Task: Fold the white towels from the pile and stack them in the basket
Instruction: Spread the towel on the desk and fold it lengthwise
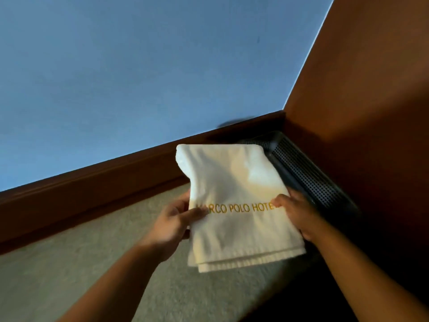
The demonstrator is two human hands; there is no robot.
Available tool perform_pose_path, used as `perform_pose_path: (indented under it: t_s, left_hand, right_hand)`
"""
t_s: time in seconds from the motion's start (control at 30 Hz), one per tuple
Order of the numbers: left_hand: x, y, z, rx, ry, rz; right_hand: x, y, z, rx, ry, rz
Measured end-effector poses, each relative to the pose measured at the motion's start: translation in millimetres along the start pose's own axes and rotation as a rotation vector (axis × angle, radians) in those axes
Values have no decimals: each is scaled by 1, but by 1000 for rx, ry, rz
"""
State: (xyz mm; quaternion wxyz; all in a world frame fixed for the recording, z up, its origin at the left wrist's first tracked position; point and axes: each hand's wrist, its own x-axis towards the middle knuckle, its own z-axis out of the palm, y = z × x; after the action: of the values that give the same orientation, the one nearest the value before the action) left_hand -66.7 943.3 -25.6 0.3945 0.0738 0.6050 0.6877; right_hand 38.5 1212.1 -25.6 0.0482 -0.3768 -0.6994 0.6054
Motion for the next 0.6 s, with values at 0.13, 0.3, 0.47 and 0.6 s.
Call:
perform_pose_path:
  t_s: [0.13,0.3,0.47,0.6]
  left_hand:
    - [75,18,66,70,-36,33]
    - [150,21,124,93,-72,34]
    - [189,1,157,50,-7,39]
    - [196,-23,170,2,36,23]
  right_hand:
    - [65,-5,-70,-70,98,-37]
    - [131,-11,-124,-194,138,-110]
    - [177,-3,-146,-302,137,-182]
    - [188,12,-145,-262,127,-200]
